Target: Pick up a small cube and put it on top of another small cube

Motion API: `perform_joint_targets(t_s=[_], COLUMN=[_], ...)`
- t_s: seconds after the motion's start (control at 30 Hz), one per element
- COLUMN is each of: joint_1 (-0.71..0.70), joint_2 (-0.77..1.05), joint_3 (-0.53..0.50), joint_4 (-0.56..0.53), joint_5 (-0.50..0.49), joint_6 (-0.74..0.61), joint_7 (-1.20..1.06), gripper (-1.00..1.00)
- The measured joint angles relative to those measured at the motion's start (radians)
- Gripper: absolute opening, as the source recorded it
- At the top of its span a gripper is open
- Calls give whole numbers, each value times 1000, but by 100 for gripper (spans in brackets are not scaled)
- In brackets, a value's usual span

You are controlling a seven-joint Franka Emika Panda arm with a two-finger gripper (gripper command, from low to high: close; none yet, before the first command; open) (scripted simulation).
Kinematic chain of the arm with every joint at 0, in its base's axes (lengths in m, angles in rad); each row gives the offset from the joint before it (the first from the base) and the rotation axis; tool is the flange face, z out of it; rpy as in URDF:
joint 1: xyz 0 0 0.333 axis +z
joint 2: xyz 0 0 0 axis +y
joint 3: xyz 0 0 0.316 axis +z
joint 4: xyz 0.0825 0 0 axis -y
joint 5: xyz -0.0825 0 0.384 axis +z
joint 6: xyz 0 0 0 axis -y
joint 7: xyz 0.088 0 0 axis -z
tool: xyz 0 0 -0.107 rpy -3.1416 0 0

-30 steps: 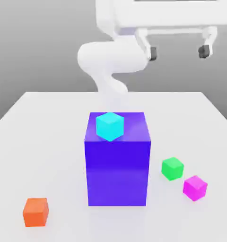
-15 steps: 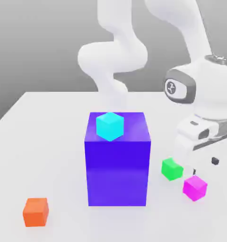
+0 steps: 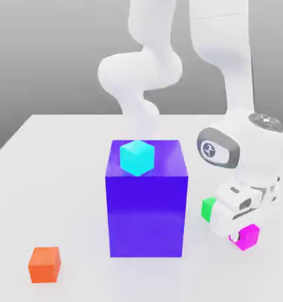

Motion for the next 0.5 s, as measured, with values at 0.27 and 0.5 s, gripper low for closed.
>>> perform_joint_targets(t_s=[0.27, 0.5], joint_1=[-21, 32], joint_2=[-232, -394], joint_3=[83, 72], joint_4=[-97, -205], joint_5=[199, 310], joint_6=[-129, -179], joint_7=[-304, -634], gripper=[-100, -100])
